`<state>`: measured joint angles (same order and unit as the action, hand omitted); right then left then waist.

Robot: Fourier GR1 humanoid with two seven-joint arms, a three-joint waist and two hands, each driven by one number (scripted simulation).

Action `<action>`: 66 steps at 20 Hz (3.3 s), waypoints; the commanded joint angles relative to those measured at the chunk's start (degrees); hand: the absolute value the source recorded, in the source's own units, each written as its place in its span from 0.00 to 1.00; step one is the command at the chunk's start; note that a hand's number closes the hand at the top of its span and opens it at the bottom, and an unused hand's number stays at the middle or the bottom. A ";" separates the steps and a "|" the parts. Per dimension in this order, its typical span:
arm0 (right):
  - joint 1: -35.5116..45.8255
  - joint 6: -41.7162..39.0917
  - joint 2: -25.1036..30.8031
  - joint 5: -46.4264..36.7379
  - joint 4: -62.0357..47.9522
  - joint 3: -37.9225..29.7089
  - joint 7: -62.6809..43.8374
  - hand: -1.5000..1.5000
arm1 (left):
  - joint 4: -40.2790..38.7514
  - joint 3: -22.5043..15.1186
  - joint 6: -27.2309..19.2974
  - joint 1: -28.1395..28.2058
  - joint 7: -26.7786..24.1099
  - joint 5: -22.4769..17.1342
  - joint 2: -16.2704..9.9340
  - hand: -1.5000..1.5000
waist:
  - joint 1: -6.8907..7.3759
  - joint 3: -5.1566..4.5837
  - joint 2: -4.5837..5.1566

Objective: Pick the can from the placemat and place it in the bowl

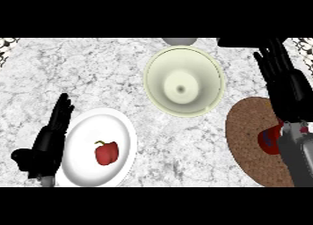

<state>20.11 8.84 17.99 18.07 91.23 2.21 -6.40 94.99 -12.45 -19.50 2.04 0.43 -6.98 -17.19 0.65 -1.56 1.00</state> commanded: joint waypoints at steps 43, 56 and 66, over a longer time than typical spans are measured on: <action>-28.44 1.87 9.16 -34.08 26.24 -5.18 -41.48 0.00 | -4.67 0.47 6.23 -10.91 5.23 3.56 7.40 0.50 | -0.74 1.56 -1.06; -36.77 -1.09 0.78 -29.71 28.69 -11.57 -26.53 0.00 | -7.96 6.12 10.60 -12.03 3.95 4.35 7.79 0.50 | -1.09 1.55 -1.07; -31.56 -1.69 -6.10 -29.66 21.06 -11.75 -23.46 0.00 | -8.96 8.96 14.74 -10.56 2.29 4.07 8.40 0.50 | -0.77 1.55 -1.01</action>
<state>-12.66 8.02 13.72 -11.90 113.17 -9.25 -29.00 87.05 -5.92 -7.24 -8.10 3.26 -1.83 -8.00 -0.18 0.00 -0.03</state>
